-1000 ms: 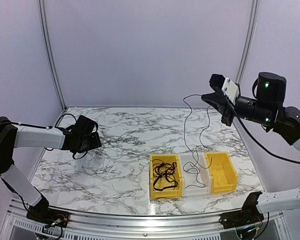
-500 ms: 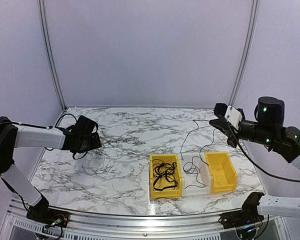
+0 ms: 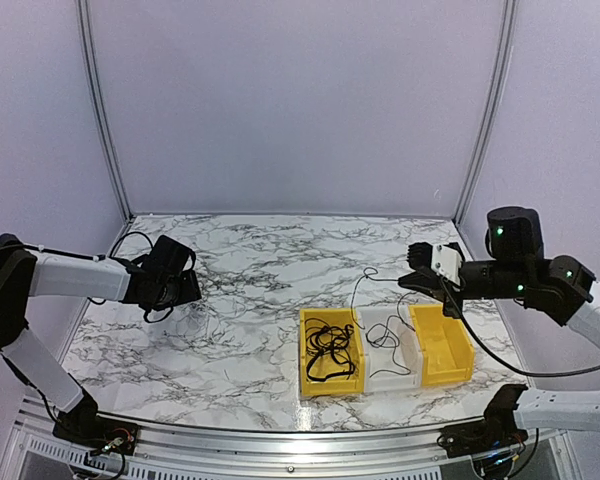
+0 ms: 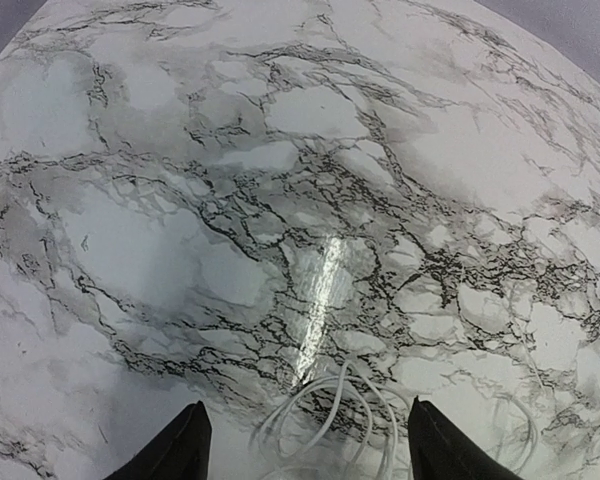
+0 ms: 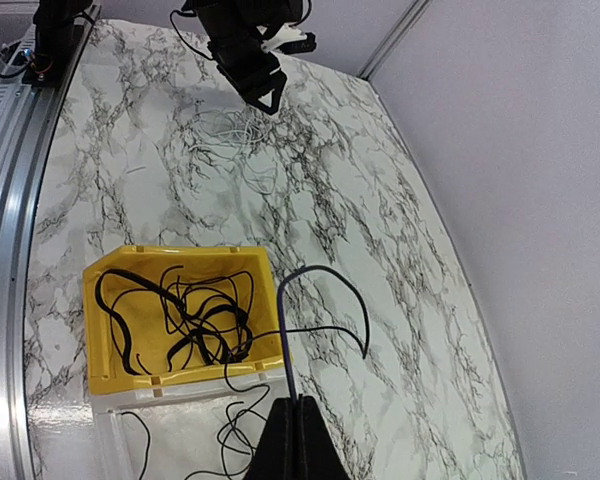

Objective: Untangle the cables

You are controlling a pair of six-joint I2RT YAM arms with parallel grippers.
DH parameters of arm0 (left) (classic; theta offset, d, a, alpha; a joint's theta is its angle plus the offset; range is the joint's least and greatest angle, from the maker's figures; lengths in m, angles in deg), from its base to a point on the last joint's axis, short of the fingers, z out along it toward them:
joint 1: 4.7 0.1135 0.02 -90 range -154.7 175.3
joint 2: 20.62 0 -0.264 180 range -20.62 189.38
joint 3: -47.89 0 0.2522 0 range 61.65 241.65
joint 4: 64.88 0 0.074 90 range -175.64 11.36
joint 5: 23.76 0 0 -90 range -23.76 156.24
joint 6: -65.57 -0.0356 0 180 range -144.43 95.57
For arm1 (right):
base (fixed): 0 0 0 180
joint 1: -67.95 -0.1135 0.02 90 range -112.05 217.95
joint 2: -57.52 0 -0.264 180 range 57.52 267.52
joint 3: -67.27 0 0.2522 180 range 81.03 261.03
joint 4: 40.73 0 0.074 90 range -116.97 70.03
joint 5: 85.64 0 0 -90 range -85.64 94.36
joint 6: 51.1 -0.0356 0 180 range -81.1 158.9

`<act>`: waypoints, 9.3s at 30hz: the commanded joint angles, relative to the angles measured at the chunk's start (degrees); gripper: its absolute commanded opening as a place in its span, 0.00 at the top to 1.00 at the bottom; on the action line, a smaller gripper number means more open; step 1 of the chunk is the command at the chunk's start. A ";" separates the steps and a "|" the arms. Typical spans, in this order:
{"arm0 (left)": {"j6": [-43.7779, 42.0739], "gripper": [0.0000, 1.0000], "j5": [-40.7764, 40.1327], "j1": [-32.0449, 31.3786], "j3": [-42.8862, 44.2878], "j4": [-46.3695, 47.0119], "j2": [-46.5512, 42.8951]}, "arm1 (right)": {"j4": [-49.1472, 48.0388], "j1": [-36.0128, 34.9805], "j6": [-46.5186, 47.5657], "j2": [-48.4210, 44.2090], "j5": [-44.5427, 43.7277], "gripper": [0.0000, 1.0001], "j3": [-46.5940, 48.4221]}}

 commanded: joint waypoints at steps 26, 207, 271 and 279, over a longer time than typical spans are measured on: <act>0.55 0.29 0.08 0.20 -1.00 -1.85 -0.29 | 7.24 10.30 9.50 -1.05 6.88 1.00 -9.23; -10.72 0.42 14.33 7.98 11.07 -19.65 4.00 | 13.37 10.42 3.39 33.63 -1.34 0.65 19.49; -14.44 0.97 29.02 -13.02 17.78 -8.03 -19.48 | -19.42 -9.44 -32.74 65.75 22.03 0.57 49.58; -13.99 0.97 28.25 -13.32 16.60 -7.89 -20.65 | -18.92 -9.85 -31.69 65.72 21.54 0.79 48.41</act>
